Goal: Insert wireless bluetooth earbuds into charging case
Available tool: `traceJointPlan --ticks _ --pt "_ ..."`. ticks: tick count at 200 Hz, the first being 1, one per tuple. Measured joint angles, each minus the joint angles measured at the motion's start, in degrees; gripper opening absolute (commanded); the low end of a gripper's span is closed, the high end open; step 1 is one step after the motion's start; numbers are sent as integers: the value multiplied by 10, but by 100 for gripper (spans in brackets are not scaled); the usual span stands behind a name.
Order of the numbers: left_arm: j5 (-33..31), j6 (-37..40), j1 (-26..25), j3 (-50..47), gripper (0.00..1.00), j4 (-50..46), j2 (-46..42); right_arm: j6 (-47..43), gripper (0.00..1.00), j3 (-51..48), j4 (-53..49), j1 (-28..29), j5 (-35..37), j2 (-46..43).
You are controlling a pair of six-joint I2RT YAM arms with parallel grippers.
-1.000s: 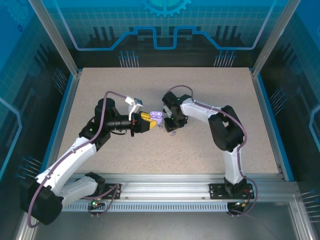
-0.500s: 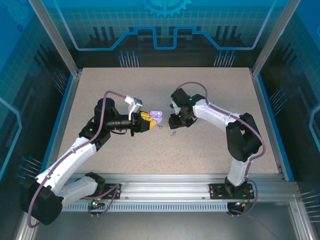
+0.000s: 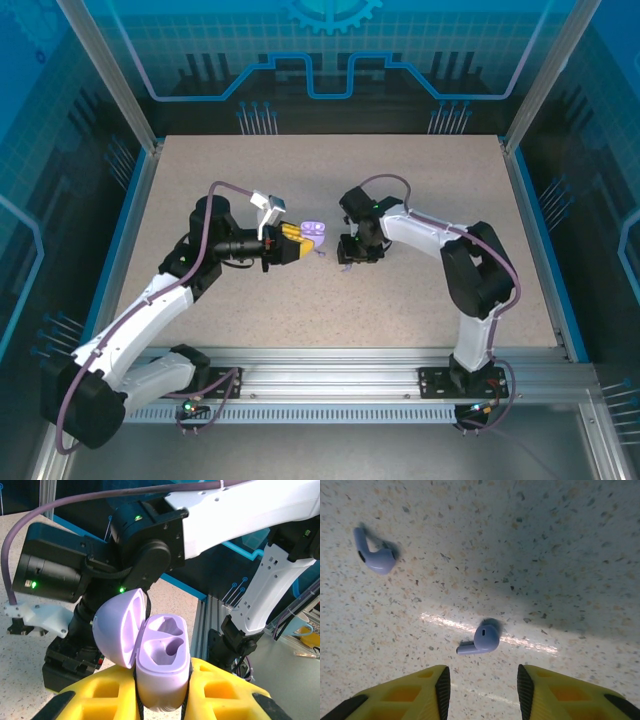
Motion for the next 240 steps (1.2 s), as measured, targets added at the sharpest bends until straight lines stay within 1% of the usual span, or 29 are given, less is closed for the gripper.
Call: traceJointPlan --ticks 44,83,125,171,202,240 --pt "0 0 0 0 20 0 0 19 41 1 2 12 4 28" --pt "0 0 0 0 20 0 0 16 31 22 2 14 4 52" --pt "0 0 0 0 20 0 0 -3 28 63 -17 19 12 85" --pt "0 0 0 0 20 0 0 -50 30 113 -49 26 26 115" --pt "0 0 0 0 20 0 0 -75 35 116 -60 28 33 116" --pt "0 0 0 0 20 0 0 -97 36 116 -64 30 35 116"
